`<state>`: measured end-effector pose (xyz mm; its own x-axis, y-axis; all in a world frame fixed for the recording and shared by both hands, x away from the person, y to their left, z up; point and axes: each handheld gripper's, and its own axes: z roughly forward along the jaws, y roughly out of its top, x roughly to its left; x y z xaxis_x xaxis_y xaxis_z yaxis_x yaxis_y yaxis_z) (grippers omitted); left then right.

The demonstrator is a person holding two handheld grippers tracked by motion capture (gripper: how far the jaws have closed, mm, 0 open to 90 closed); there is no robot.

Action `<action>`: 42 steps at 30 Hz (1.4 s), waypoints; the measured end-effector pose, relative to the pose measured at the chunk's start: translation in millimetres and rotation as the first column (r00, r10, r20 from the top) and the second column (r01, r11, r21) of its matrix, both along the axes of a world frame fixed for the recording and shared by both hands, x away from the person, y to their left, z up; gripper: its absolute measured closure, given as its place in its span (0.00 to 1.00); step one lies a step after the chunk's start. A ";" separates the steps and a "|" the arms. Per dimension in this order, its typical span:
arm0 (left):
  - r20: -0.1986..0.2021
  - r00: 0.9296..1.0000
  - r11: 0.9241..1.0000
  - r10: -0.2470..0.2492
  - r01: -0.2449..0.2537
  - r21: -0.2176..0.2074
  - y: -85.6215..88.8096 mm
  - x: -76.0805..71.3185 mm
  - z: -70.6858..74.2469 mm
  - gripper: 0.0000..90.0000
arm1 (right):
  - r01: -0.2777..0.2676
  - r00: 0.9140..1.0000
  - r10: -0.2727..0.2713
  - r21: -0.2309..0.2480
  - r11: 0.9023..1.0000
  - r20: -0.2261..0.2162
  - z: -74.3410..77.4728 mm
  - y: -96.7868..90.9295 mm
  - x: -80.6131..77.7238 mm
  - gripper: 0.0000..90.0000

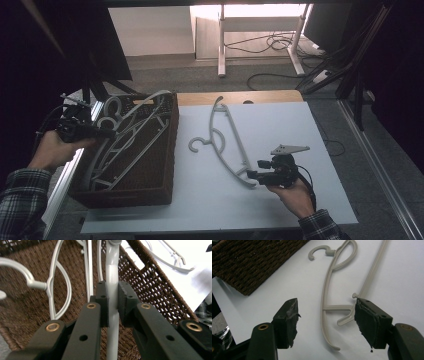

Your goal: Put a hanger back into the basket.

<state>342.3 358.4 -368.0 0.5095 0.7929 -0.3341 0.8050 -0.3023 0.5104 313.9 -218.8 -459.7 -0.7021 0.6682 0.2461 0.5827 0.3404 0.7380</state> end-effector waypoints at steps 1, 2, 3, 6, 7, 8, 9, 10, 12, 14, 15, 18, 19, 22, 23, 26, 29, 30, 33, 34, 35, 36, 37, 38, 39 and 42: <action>-0.005 1.000 1.000 -0.001 0.001 -0.006 0.6 0.4 -2.7 0.90 | 0.000 1.000 0.000 0.000 1.000 0.000 -0.3 0.3 0.1 0.40; -0.015 1.000 1.000 -0.005 0.005 -0.008 1.0 1.1 -5.4 0.90 | -0.001 1.000 0.001 -0.002 1.000 -0.002 -0.3 0.4 0.1 0.40; -0.023 1.000 1.000 -0.008 0.008 -0.010 1.0 1.8 -8.3 0.90 | -0.001 1.000 0.001 -0.002 1.000 -0.003 -0.5 0.5 0.3 0.40; -0.045 0.999 1.000 -0.015 0.015 -0.011 0.9 4.3 -16.3 0.90 | -0.002 1.000 0.002 -0.003 1.000 -0.006 -0.8 1.1 0.3 0.40; -0.052 0.999 1.000 -0.016 0.015 -0.017 0.9 5.2 -18.8 0.90 | -0.002 1.000 0.002 -0.003 1.000 -0.005 -1.0 1.3 0.3 0.40; -0.060 0.998 1.000 -0.017 0.016 -0.023 1.0 6.1 -21.2 0.90 | -0.003 1.000 0.003 -0.004 1.000 -0.005 -1.0 1.3 0.3 0.40; -0.064 0.998 0.999 -0.017 0.015 -0.031 1.6 7.0 -23.7 0.90 | -0.002 1.000 0.002 -0.004 1.000 -0.006 -1.0 1.3 0.3 0.40; -0.070 0.997 0.999 -0.021 0.018 -0.035 2.0 7.9 -25.9 0.90 | -0.003 1.000 0.002 -0.004 1.000 -0.005 -1.2 1.2 0.5 0.40; -0.084 0.996 0.999 -0.022 0.019 -0.040 2.9 9.6 -30.7 0.90 | -0.002 1.000 0.002 -0.004 1.000 -0.008 -1.4 0.9 0.7 0.40; -0.096 0.995 0.999 -0.017 0.013 -0.042 4.4 11.2 -35.9 0.90 | -0.003 1.000 0.003 -0.007 1.000 -0.010 -1.6 1.0 0.7 0.40; -0.101 0.995 0.999 -0.013 0.009 -0.042 4.8 11.9 -38.6 0.90 | -0.003 1.000 0.003 -0.007 1.000 -0.010 -1.6 1.0 0.7 0.40; -0.108 0.994 0.999 -0.005 0.000 -0.047 5.5 13.9 -45.0 0.90 | -0.005 1.000 0.005 -0.008 1.000 -0.009 -1.6 1.1 0.7 0.40; -0.111 0.994 0.999 -0.007 0.002 -0.042 5.7 14.9 -46.6 0.90 | -0.005 1.000 0.005 -0.008 1.000 -0.009 -1.5 1.0 0.7 0.40; -0.122 0.993 1.000 0.010 -0.009 0.004 3.8 17.3 -51.1 0.90 | -0.003 1.000 0.003 -0.009 1.000 -0.009 -1.4 0.6 0.8 0.40; -0.120 0.993 1.000 0.022 -0.021 0.006 3.7 17.8 -52.4 0.90 | -0.004 1.000 0.003 -0.008 1.000 -0.009 -1.3 0.5 0.7 0.40; -0.079 0.994 0.997 0.073 -0.070 0.036 7.1 17.5 -51.9 0.88 | -0.004 1.000 0.004 -0.008 1.000 -0.009 -1.1 0.4 0.7 0.40; 0.012 0.986 0.981 0.166 -0.166 0.095 12.3 13.4 -46.0 0.65 | -0.006 1.000 0.006 -0.010 1.000 -0.009 -1.3 0.3 0.8 0.40; 0.042 0.980 0.973 0.196 -0.200 0.114 14.0 11.4 -43.0 0.55 | -0.007 1.000 0.007 -0.010 1.000 -0.010 -1.5 0.5 1.0 0.40; 0.132 0.958 0.950 0.256 -0.275 0.151 17.3 4.3 -34.0 0.32 | -0.009 1.000 0.009 -0.013 1.000 -0.012 -1.8 1.4 1.1 0.40; 0.149 0.952 0.948 0.268 -0.288 0.138 18.1 1.6 -31.2 0.29 | -0.010 1.000 0.010 -0.013 1.000 -0.011 -1.8 1.8 1.1 0.40; 0.167 0.946 0.944 0.278 -0.301 0.132 17.3 -1.1 -28.7 0.25 | -0.011 1.000 0.011 -0.014 1.000 -0.011 -1.6 2.3 1.0 0.40; 0.185 0.943 0.946 0.278 -0.302 0.119 14.9 -4.2 -26.6 0.21 | -0.012 1.000 0.012 -0.015 1.000 -0.010 -1.5 2.7 1.0 0.40; 0.204 0.941 0.950 0.268 -0.294 0.106 12.2 -7.4 -24.7 0.19 | -0.013 1.000 0.013 -0.016 1.000 -0.009 -1.5 3.1 1.0 0.40; 0.221 0.940 0.953 0.261 -0.288 0.098 9.1 -10.5 -22.9 0.16 | -0.014 1.000 0.014 -0.016 1.000 -0.009 -1.5 3.4 1.0 0.40; 0.235 0.936 0.954 0.261 -0.288 0.087 5.4 -13.6 -21.1 0.14 | -0.015 1.000 0.015 -0.018 1.000 -0.009 -1.5 3.7 1.0 0.40; 0.279 0.929 0.965 0.241 -0.260 0.034 -5.9 -23.8 -14.6 0.09 | -0.017 1.000 0.017 -0.020 1.000 -0.005 -1.0 3.9 0.7 0.39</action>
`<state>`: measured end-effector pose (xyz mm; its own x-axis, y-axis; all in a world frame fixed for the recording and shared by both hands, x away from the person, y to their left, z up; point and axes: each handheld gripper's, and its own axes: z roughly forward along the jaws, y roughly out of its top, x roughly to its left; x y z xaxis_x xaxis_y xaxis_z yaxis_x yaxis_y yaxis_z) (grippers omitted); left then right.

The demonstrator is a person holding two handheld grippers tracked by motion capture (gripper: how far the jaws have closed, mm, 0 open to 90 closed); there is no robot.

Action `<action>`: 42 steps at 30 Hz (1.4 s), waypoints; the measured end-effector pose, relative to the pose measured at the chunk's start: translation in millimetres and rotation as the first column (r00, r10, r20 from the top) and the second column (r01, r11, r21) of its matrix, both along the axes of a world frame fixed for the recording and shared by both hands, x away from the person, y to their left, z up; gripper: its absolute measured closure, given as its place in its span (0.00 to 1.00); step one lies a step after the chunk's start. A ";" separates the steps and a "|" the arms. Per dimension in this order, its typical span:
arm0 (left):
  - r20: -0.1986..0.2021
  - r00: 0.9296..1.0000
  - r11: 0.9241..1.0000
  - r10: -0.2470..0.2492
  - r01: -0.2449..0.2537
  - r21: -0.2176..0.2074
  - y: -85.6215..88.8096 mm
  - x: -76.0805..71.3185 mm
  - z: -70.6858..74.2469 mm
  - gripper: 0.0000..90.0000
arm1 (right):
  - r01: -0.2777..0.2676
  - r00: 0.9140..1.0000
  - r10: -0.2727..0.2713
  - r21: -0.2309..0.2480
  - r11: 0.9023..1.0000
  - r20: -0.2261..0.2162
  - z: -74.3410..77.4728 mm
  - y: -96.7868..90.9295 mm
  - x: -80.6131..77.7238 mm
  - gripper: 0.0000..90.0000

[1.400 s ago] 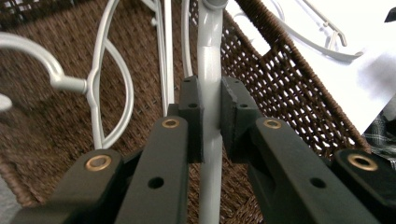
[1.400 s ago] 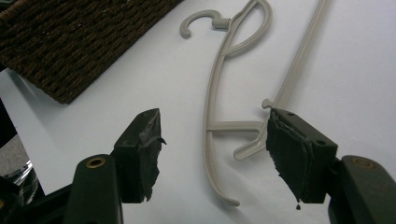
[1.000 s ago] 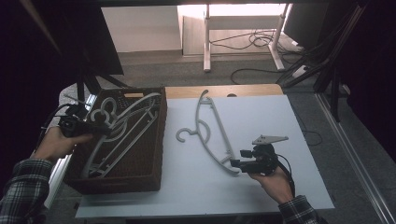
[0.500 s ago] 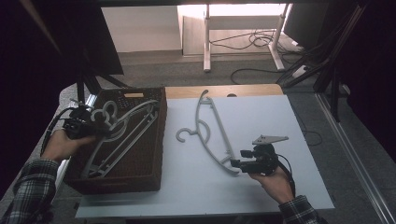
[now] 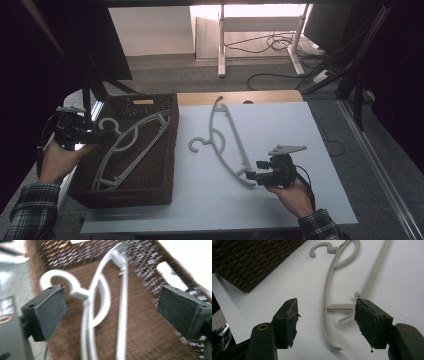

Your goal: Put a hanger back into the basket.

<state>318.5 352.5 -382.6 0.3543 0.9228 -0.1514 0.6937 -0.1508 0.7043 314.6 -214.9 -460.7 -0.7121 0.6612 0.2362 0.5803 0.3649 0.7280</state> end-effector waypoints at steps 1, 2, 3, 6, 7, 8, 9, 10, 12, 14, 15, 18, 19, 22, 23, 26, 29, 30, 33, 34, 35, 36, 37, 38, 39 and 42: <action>0.022 1.000 1.000 -0.010 0.010 -0.005 -4.5 -4.0 2.7 0.08 | 0.000 1.000 0.000 0.001 1.000 0.002 0.3 0.0 -0.1 0.39; 0.046 0.999 1.000 -0.020 0.020 -0.013 -9.1 -8.2 5.6 0.07 | 0.002 1.000 -0.002 0.003 1.000 0.004 0.5 -0.1 -0.2 0.39; 0.065 0.997 0.999 -0.030 0.032 -0.026 -14.0 -12.3 8.3 0.06 | 0.002 1.000 -0.002 0.003 1.000 0.006 0.9 -0.5 -0.3 0.39; 0.119 0.991 0.997 -0.068 0.071 -0.016 -31.6 -25.8 15.5 0.03 | 0.005 1.000 -0.005 0.006 1.000 0.007 1.4 -1.2 -0.5 0.39; 0.136 0.988 0.997 -0.073 0.075 -0.003 -38.1 -30.2 17.5 0.03 | 0.004 1.000 -0.005 0.007 1.000 0.009 1.5 -1.3 -0.5 0.39; 0.149 0.986 0.997 -0.080 0.081 0.003 -45.0 -34.5 19.2 0.03 | 0.002 1.000 -0.002 0.006 1.000 0.012 1.6 -1.5 -0.4 0.39; 0.162 0.982 0.996 -0.093 0.093 0.005 -51.6 -38.7 20.4 0.03 | 0.001 1.000 -0.001 0.005 1.000 0.013 1.7 -1.5 -0.5 0.39; 0.175 0.980 0.995 -0.098 0.099 0.002 -58.3 -42.9 21.3 0.02 | -0.001 1.000 0.001 0.004 1.000 0.017 1.8 -1.4 -0.6 0.39; 0.200 0.973 0.993 -0.118 0.121 -0.005 -72.1 -51.2 22.7 0.02 | -0.003 1.000 0.003 0.001 1.000 0.018 2.0 -1.1 -1.1 0.39; 0.223 0.965 0.989 -0.139 0.145 -0.012 -86.2 -59.2 23.1 0.03 | -0.003 1.000 0.003 -0.003 1.000 0.018 2.1 -0.6 -1.8 0.38; 0.231 0.961 0.987 -0.152 0.160 -0.016 -93.5 -63.0 22.8 0.03 | -0.004 1.000 0.004 -0.004 1.000 0.019 2.2 -0.4 -2.1 0.38; 0.257 0.944 0.975 -0.206 0.220 -0.025 -115.4 -73.6 19.1 0.03 | -0.003 1.000 0.003 -0.012 1.000 0.030 3.9 -0.9 -3.5 0.37; 0.268 0.939 0.973 -0.216 0.229 -0.016 -122.7 -77.2 17.1 0.02 | -0.004 0.999 0.004 -0.012 1.000 0.037 4.7 -1.8 -3.8 0.37; 0.292 0.924 0.965 -0.248 0.262 -0.010 -143.2 -85.9 9.7 0.02 | 0.000 0.999 0.000 -0.005 1.000 0.044 7.4 -3.9 -5.3 0.36; 0.297 0.920 0.962 -0.258 0.273 -0.012 -149.7 -88.1 7.2 0.02 | 0.000 0.999 0.000 -0.005 1.000 0.048 8.0 -4.3 -5.9 0.35; 0.310 0.907 0.952 -0.286 0.307 -0.019 -168.2 -94.5 0.2 0.02 | -0.002 0.998 0.002 -0.004 1.000 0.055 9.5 -4.7 -7.6 0.34; 0.306 0.896 0.936 -0.322 0.350 -0.041 -186.7 -100.5 -9.5 0.03 | -0.006 0.998 0.006 -0.010 1.000 0.063 10.6 -3.5 -11.1 0.32; 0.292 0.893 0.929 -0.343 0.368 -0.034 -193.6 -101.8 -13.0 0.03 | -0.009 0.998 0.010 -0.013 1.000 0.069 11.0 -3.4 -12.6 0.32; 0.277 0.883 0.916 -0.380 0.401 -0.020 -212.1 -107.5 -24.0 0.03 | -0.019 0.996 0.020 -0.016 1.000 0.083 12.4 -3.7 -17.7 0.30; 0.272 0.878 0.909 -0.394 0.417 -0.028 -217.6 -108.9 -28.0 0.02 | -0.022 0.996 0.024 -0.018 1.000 0.092 12.9 -4.2 -19.4 0.29; 0.268 0.873 0.903 -0.407 0.429 -0.029 -222.6 -110.3 -31.8 0.02 | -0.023 0.995 0.025 -0.017 1.000 0.099 13.2 -4.6 -21.2 0.28; 0.267 0.868 0.897 -0.418 0.440 -0.028 -227.5 -111.8 -35.4 0.02 | -0.027 0.994 0.029 -0.016 1.000 0.106 13.4 -5.6 -22.6 0.26; 0.266 0.863 0.891 -0.430 0.453 -0.030 -232.2 -113.3 -38.8 0.02 | -0.031 0.993 0.032 -0.010 0.999 0.111 13.2 -6.4 -24.1 0.25; 0.265 0.858 0.885 -0.440 0.465 -0.038 -236.9 -114.8 -42.5 0.02 | -0.032 0.993 0.033 -0.011 0.999 0.117 13.0 -7.2 -25.4 0.24; 0.260 0.855 0.879 -0.449 0.475 -0.042 -241.3 -116.3 -46.3 0.02 | -0.030 0.992 0.032 -0.013 0.999 0.121 12.5 -8.0 -26.7 0.23; 0.246 0.850 0.872 -0.465 0.489 -0.041 -252.9 -119.8 -59.0 0.01 | -0.028 0.991 0.029 -0.013 1.000 0.127 9.8 -10.2 -28.6 0.21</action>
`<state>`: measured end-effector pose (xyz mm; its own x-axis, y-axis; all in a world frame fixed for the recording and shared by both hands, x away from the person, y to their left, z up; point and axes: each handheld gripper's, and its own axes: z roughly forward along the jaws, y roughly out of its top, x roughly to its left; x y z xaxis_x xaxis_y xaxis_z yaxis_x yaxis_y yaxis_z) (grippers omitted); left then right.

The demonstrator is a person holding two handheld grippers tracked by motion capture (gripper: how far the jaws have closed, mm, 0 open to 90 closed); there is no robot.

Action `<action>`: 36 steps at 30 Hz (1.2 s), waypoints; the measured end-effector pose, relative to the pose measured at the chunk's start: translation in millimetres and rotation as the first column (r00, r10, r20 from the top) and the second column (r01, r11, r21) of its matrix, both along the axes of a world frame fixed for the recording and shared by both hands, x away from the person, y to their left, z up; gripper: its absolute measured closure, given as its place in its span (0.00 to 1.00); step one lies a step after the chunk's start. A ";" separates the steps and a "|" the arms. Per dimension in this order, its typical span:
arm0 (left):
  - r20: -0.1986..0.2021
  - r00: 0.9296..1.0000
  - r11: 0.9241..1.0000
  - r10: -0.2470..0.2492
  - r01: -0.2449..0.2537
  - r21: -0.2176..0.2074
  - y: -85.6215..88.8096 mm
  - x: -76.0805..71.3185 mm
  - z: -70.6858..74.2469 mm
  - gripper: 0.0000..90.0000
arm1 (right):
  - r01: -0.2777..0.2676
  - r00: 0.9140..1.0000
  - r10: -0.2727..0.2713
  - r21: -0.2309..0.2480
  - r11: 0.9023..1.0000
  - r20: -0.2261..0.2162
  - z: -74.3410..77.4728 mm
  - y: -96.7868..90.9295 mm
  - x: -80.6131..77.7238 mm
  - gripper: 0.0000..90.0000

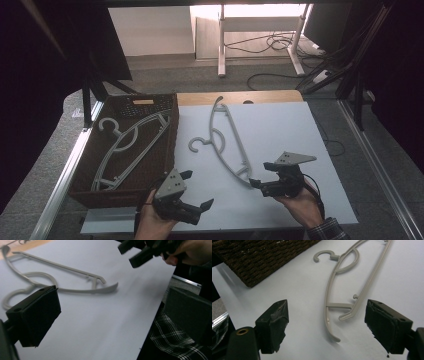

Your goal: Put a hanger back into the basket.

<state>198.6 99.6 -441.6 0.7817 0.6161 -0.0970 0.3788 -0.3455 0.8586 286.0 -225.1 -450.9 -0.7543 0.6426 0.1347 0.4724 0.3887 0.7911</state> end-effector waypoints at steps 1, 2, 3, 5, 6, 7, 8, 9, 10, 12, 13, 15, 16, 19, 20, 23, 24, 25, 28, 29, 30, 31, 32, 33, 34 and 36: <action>-0.004 1.000 1.000 -0.004 0.004 0.005 -2.9 -0.5 -4.8 0.01 | 0.001 1.000 -0.001 0.001 1.000 -0.002 -1.2 -0.3 0.0 0.20; -0.008 1.000 1.000 -0.007 0.007 0.011 -5.3 -0.8 -9.5 0.01 | -0.003 1.000 0.003 -0.001 1.000 0.000 -2.3 -0.5 0.4 0.19; -0.012 1.000 1.000 -0.017 0.017 0.012 -7.1 -0.8 -13.9 0.01 | -0.006 1.000 0.006 -0.004 1.000 0.005 -3.2 -0.3 0.6 0.17; -0.024 0.999 0.999 -0.033 0.033 0.007 -9.6 -1.5 -20.9 0.01 | -0.013 1.000 0.013 -0.017 1.000 0.017 -4.7 0.3 0.7 0.16; -0.027 0.999 0.999 -0.038 0.038 0.005 -10.5 -1.9 -23.6 0.01 | -0.017 1.000 0.017 -0.021 1.000 0.021 -5.5 0.7 1.0 0.15; -0.027 0.999 0.999 -0.038 0.038 0.002 -11.4 -2.7 -25.9 0.01 | -0.021 1.000 0.021 -0.025 0.999 0.022 -6.2 1.0 1.2 0.14; -0.028 0.999 0.999 -0.041 0.041 -0.003 -12.2 -3.2 -28.2 0.01 | -0.023 1.000 0.024 -0.029 0.999 0.019 -7.1 1.6 1.5 0.13; -0.029 0.999 0.999 -0.046 0.046 -0.002 -13.0 -3.7 -30.1 0.01 | -0.027 0.999 0.028 -0.036 0.999 0.020 -8.0 1.7 2.2 0.13; -0.025 0.999 0.999 -0.048 0.048 0.006 -14.1 -4.4 -31.8 0.01 | -0.029 0.999 0.029 -0.040 0.999 0.020 -9.3 1.8 3.0 0.12; -0.010 0.999 0.998 -0.052 0.052 0.024 -16.2 -6.0 -34.6 0.01 | -0.034 0.999 0.034 -0.046 0.998 0.014 -11.8 2.0 4.3 0.10; -0.001 0.998 0.998 -0.056 0.056 0.028 -17.0 -7.1 -35.7 0.01 | -0.033 0.999 0.034 -0.052 0.998 0.017 -12.8 1.9 5.2 0.09; 0.016 0.998 0.997 -0.067 0.066 0.030 -18.8 -9.5 -37.2 0.01 | -0.030 0.999 0.031 -0.061 0.998 0.014 -14.1 2.0 6.7 0.08; 0.026 0.997 0.997 -0.071 0.070 0.038 -19.6 -10.6 -37.5 0.01 | -0.026 1.000 0.026 -0.062 0.998 0.014 -14.6 2.3 7.5 0.07; 0.051 0.995 0.995 -0.080 0.076 0.072 -21.8 -13.6 -38.6 0.01 | -0.017 1.000 0.016 -0.082 0.996 -0.010 -14.1 5.0 9.7 0.06; 0.056 0.995 0.994 -0.078 0.073 0.083 -21.9 -14.7 -39.3 0.01 | -0.015 1.000 0.014 -0.095 0.995 -0.013 -13.8 6.2 10.3 0.06; 0.055 0.996 0.992 -0.077 0.071 0.103 -21.1 -16.2 -41.0 0.01 | -0.012 0.999 0.008 -0.109 0.994 -0.039 -13.8 11.5 12.5 0.03; 0.056 0.996 0.992 -0.074 0.068 0.104 -20.7 -16.3 -41.1 0.01 | -0.011 0.999 0.005 -0.115 0.993 -0.048 -13.9 13.7 13.6 0.02; 0.054 0.996 0.993 -0.073 0.068 0.102 -20.3 -16.4 -40.9 0.01 | -0.009 0.999 0.003 -0.124 0.992 -0.054 -13.9 16.1 14.8 0.02; 0.055 0.996 0.994 -0.063 0.058 0.098 -19.3 -16.9 -40.7 0.01 | -0.003 0.999 -0.005 -0.154 0.988 -0.047 -10.0 23.9 18.8 0.04; 0.054 0.996 0.993 -0.065 0.059 0.100 -18.9 -17.0 -41.0 0.01 | 0.000 0.999 -0.008 -0.159 0.987 -0.049 -8.1 26.3 20.8 0.06; 0.053 0.997 0.993 -0.063 0.057 0.103 -18.8 -17.3 -41.3 0.01 | 0.000 0.998 -0.010 -0.163 0.987 -0.055 -6.2 28.5 23.3 0.08; 0.054 0.997 0.993 -0.060 0.054 0.107 -18.7 -17.8 -41.5 0.01 | 0.002 0.998 -0.012 -0.168 0.986 -0.058 -4.7 30.3 26.4 0.11; 0.055 0.997 0.993 -0.059 0.053 0.109 -18.5 -18.2 -41.6 0.01 | 0.009 0.997 -0.021 -0.174 0.985 -0.070 -3.4 32.5 29.4 0.13; 0.055 0.997 0.993 -0.059 0.052 0.108 -18.3 -18.6 -41.6 0.01 | 0.004 0.997 -0.018 -0.185 0.983 -0.072 -3.1 34.8 33.2 0.15; 0.054 0.997 0.993 -0.059 0.053 0.107 -18.1 -18.9 -41.7 0.01 | 0.007 0.996 -0.023 -0.198 0.980 -0.082 -2.7 37.8 36.7 0.17; 0.054 0.997 0.993 -0.062 0.056 0.107 -17.6 -19.3 -41.7 0.01 | -0.006 0.996 -0.016 -0.228 0.974 -0.093 -3.5 43.9 45.3 0.19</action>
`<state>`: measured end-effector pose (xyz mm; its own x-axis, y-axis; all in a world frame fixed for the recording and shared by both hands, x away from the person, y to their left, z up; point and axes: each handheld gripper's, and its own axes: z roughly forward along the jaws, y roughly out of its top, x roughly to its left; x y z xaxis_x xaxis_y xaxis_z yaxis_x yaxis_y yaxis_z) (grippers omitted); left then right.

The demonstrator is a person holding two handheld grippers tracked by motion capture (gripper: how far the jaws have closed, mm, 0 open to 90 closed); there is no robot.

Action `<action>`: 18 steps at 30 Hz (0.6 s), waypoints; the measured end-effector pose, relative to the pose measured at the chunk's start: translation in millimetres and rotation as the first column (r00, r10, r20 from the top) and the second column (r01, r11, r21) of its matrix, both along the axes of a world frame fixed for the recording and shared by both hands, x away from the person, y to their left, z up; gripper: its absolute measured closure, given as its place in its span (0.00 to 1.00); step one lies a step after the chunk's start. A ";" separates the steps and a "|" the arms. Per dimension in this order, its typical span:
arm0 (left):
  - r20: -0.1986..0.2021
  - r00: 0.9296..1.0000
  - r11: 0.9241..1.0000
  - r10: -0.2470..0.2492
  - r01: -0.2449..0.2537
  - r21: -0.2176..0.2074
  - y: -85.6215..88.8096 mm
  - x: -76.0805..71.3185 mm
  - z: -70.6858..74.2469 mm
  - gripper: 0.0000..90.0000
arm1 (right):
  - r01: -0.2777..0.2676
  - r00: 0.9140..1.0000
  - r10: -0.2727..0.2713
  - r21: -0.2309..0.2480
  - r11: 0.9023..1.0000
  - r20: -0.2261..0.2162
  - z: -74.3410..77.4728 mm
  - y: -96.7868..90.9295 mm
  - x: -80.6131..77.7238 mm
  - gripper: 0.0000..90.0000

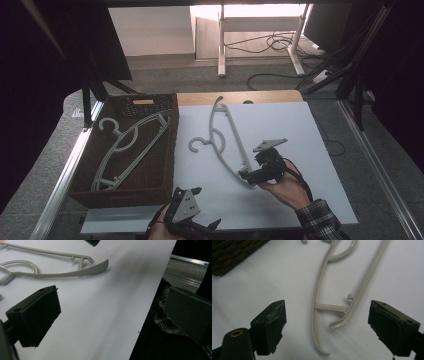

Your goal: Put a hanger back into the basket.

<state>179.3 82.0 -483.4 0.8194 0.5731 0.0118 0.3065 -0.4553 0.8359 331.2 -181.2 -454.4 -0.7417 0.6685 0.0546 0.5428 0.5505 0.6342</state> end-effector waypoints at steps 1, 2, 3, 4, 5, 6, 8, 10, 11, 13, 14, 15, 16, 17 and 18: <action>0.003 1.000 1.000 -0.002 0.002 -0.006 0.2 -0.2 -0.1 0.01 | -0.003 1.000 0.003 -0.008 1.000 -0.009 -0.7 3.5 4.2 0.21; 0.003 1.000 1.000 -0.003 0.003 -0.008 0.4 -0.3 0.1 0.01 | -0.008 1.000 0.007 -0.015 1.000 -0.017 -1.8 7.6 8.2 0.23; 0.005 1.000 1.000 0.000 0.000 -0.008 0.5 -0.5 0.2 0.01 | -0.013 1.000 0.012 -0.021 1.000 -0.026 -3.0 12.4 11.8 0.24; 0.006 1.000 1.000 0.002 -0.002 -0.007 0.7 -0.4 0.2 0.01 | -0.022 0.999 0.021 -0.035 0.999 -0.028 -4.6 17.1 15.2 0.27; 0.004 1.000 1.000 0.004 -0.003 -0.006 1.0 -0.2 0.0 0.01 | -0.031 0.999 0.030 -0.046 0.998 -0.032 -6.3 22.3 18.3 0.29; 0.002 1.000 1.000 0.004 -0.004 -0.006 1.2 0.1 -0.2 0.01 | -0.039 0.999 0.037 -0.057 0.998 -0.035 -8.3 27.8 21.2 0.32; 0.000 1.000 1.000 0.004 -0.004 -0.004 1.2 0.2 -0.6 0.01 | -0.051 0.998 0.047 -0.069 0.996 -0.047 -12.2 38.2 27.0 0.38; 0.000 1.000 1.000 0.002 -0.002 -0.003 0.8 -0.1 -0.6 0.01 | -0.053 0.997 0.048 -0.081 0.995 -0.067 -16.2 48.3 32.9 0.43; 0.000 1.000 1.000 -0.001 0.001 -0.002 0.5 -0.2 -0.7 0.01 | -0.052 0.996 0.045 -0.091 0.995 -0.074 -18.0 53.1 36.1 0.46; 0.000 1.000 1.000 -0.004 0.004 0.005 -0.4 -0.6 -1.2 0.01 | -0.039 0.994 0.028 -0.106 0.994 -0.101 -21.7 62.2 43.4 0.49; 0.000 1.000 1.000 -0.005 0.005 0.007 -0.8 -0.8 -1.4 0.01 | -0.029 0.994 0.017 -0.111 0.993 -0.108 -23.3 66.4 47.3 0.51; 0.000 1.000 1.000 -0.006 0.006 0.008 -1.2 -1.0 -1.5 0.01 | -0.023 0.993 0.009 -0.114 0.993 -0.120 -24.7 70.1 51.3 0.52; 0.000 1.000 1.000 -0.009 0.009 0.009 -1.3 -1.1 -1.5 0.01 | -0.011 0.991 -0.004 -0.117 0.993 -0.131 -26.2 73.9 55.2 0.52; 0.001 1.000 1.000 -0.011 0.011 0.007 -1.3 -1.3 -1.5 0.01 | -0.004 0.990 -0.013 -0.121 0.993 -0.137 -27.6 77.2 58.9 0.53; 0.001 1.000 1.000 -0.013 0.013 0.005 -1.0 -1.3 -1.3 0.01 | -0.001 0.990 -0.017 -0.128 0.992 -0.142 -28.9 80.2 62.2 0.53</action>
